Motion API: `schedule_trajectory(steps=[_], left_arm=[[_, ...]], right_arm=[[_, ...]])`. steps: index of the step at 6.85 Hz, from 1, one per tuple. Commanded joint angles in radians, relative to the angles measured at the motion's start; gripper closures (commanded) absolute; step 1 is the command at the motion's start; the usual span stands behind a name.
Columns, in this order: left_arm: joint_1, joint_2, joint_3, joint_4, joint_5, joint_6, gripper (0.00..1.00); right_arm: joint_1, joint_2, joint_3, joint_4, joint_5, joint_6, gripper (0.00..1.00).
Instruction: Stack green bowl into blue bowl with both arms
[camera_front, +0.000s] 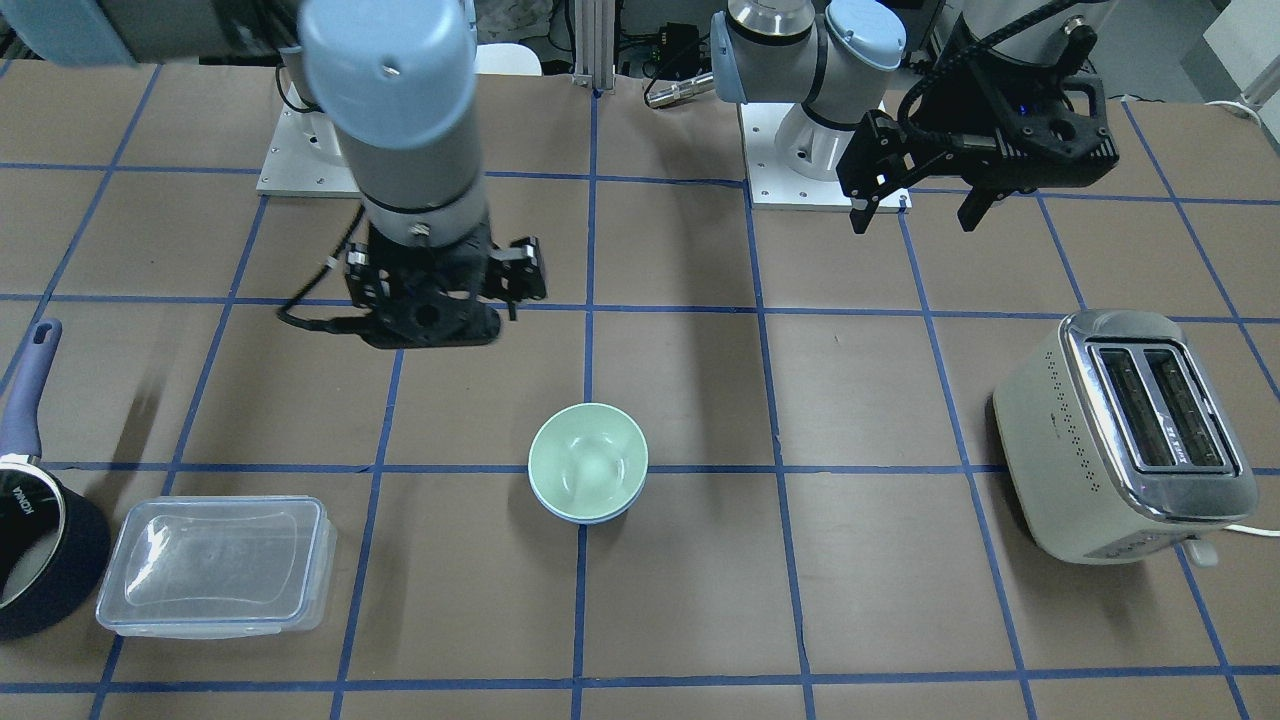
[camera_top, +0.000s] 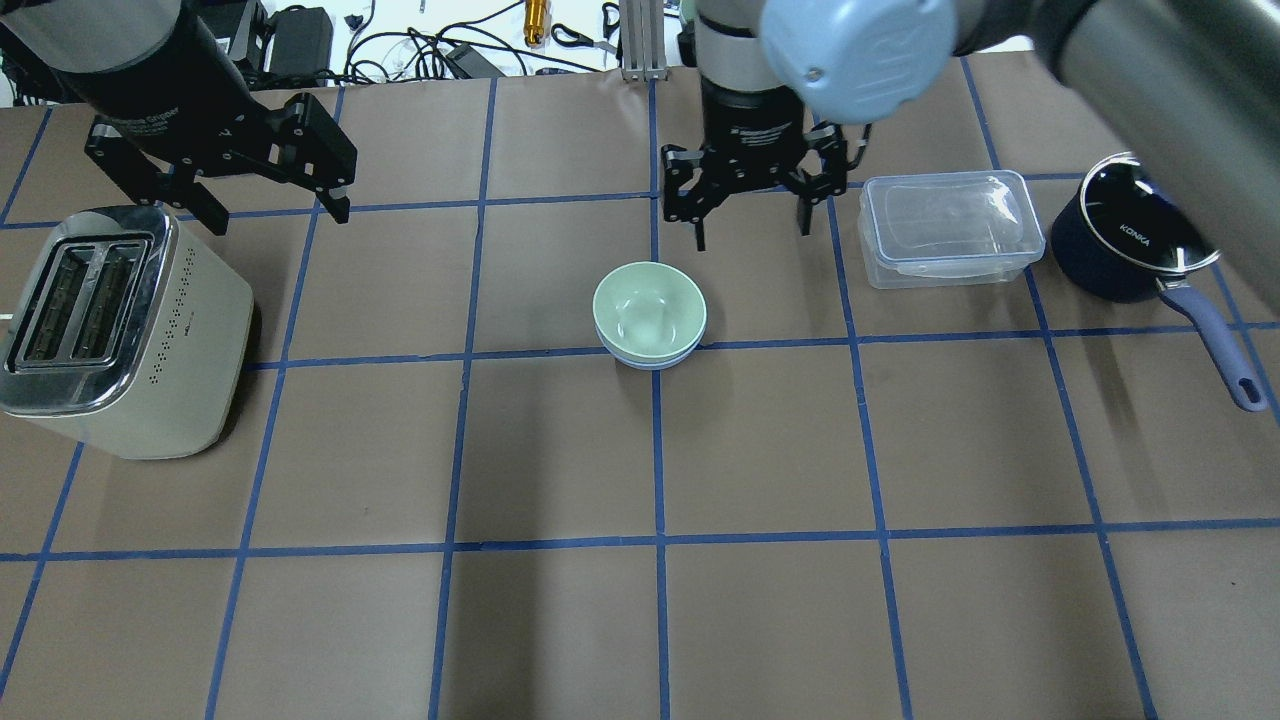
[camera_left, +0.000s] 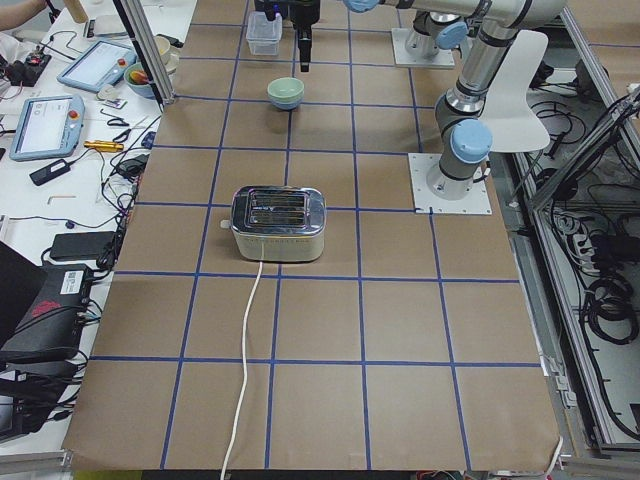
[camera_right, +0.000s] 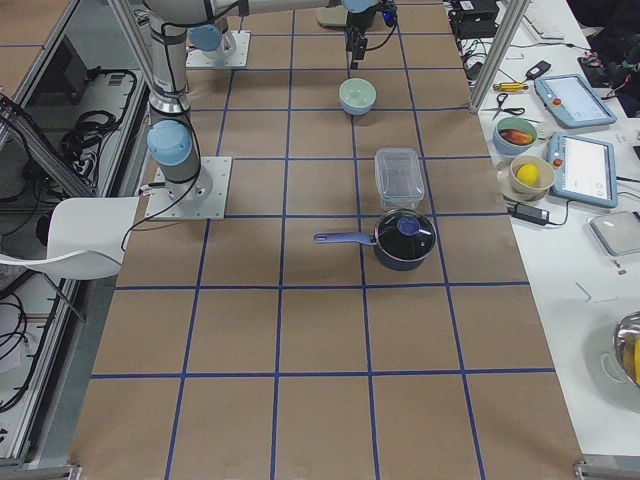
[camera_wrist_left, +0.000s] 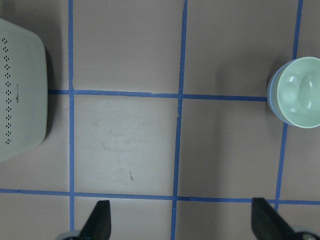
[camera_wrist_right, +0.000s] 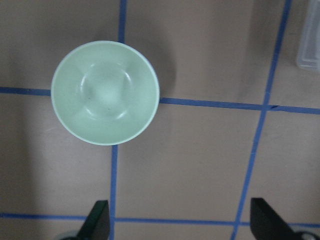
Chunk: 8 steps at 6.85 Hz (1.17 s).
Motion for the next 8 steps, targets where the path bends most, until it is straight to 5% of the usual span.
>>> schedule_trajectory(steps=[1,2,8], left_arm=[[0.0,-0.001,0.0,0.0,-0.001,0.0,0.0],[0.0,-0.001,0.0,0.002,-0.001,0.0,0.0],[0.0,-0.003,0.0,0.004,-0.003,-0.002,0.0]], right_arm=[[-0.179,-0.222,0.212,0.01,0.014,-0.199,0.02],[-0.228,-0.293,0.304,-0.079,0.008,-0.233,0.0],[-0.227,-0.315,0.316,-0.186,0.016,-0.132,0.0]])
